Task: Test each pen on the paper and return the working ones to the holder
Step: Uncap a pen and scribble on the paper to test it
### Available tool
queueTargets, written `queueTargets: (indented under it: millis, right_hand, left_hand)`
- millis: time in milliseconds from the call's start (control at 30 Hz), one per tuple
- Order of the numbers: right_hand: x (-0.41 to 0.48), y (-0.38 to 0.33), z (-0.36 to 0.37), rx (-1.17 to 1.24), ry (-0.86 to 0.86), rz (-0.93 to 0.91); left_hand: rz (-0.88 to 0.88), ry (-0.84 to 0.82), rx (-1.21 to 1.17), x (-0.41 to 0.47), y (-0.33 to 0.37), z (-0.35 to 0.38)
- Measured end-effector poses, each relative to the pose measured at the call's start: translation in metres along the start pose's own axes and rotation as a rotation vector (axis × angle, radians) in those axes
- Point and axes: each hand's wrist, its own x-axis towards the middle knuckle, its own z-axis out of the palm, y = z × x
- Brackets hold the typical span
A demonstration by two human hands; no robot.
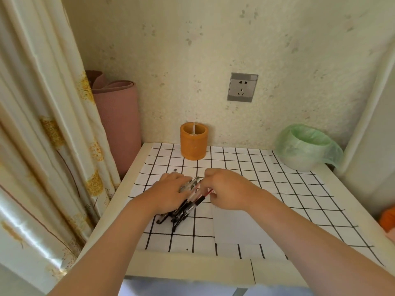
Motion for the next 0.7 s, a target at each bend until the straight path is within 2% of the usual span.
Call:
queueTargets:
  millis: [67, 167, 267, 467, 600, 700]
  right_hand:
    - [-0.012, 0.010, -0.005, 0.018, 0.053, 0.089]
    - [-0.031, 0.022, -0.005, 0.116, 0.139, 0.217]
    - [-0.047, 0.030, -0.002, 0.090, 0.167, 0.274]
    - [-0.064, 0.027, -0.002, 0.100, 0.178, 0.206]
    - [-0.066, 0.025, 0.000, 0.122, 0.205, 0.187]
    - [-0.067, 0.023, -0.001, 0.085, 0.212, 0.174]
  left_hand:
    - [0.040, 0.100, -0.123, -0.001, 0.015, -0.006]
    - [0.083, 0.034, -0.108, -0.003, 0.034, -0.002]
    - [0.133, 0.020, -0.085, -0.001, 0.050, 0.008]
    - [0.221, 0.104, -0.007, 0.000, 0.069, 0.019]
    - [0.188, 0.175, -0.016, -0.007, 0.079, 0.012]
    - [0.159, 0.165, -0.003, -0.012, 0.087, 0.007]
